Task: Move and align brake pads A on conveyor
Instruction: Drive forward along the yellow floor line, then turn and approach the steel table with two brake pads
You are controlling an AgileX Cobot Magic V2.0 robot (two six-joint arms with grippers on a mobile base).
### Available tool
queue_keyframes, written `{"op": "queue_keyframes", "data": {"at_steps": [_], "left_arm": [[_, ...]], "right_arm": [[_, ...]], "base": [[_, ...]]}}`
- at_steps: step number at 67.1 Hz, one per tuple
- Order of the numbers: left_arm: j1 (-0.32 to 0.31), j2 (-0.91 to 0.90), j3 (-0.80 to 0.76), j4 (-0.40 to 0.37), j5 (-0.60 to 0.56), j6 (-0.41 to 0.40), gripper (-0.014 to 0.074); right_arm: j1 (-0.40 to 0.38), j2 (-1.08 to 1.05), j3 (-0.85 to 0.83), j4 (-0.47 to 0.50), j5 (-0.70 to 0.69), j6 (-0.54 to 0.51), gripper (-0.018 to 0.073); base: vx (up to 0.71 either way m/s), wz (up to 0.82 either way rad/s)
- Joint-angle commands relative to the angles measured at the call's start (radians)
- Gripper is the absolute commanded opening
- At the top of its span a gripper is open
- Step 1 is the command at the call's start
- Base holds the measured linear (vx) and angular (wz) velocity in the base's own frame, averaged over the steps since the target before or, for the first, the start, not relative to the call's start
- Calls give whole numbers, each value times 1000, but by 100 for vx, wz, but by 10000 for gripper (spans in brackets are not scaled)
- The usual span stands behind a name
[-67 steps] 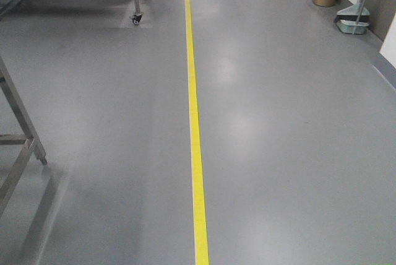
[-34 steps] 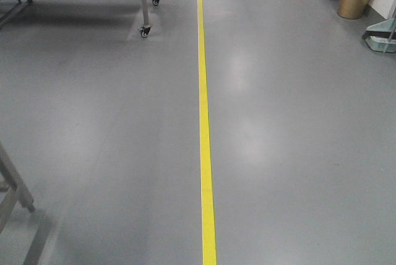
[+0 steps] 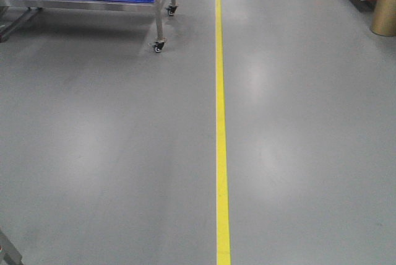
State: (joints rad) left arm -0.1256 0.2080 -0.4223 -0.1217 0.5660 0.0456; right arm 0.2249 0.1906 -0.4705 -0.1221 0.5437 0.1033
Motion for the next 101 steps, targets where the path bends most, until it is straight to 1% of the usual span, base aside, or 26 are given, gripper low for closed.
{"op": "queue_keyframes", "data": {"at_steps": [1,23,43,101], "left_arm": [[-4,13,-22,-12,-72,-3,372],[-4,13,-22,-12,-72,-3,372],[-4,13,-22,-11,-72,-3,372],[-4,13,-22,-12,-72,-3,372]], "right_arm": [[-4,14,-23,-8,-78,-4,484],[-4,14,-23,-8,-78,-4,484],[-4,14,-23,-8,-78,-4,484],[-4,14,-23,-8,-78,-4,484]], "base": [[52,20],[50,25],[42,48],[26,88]]}}
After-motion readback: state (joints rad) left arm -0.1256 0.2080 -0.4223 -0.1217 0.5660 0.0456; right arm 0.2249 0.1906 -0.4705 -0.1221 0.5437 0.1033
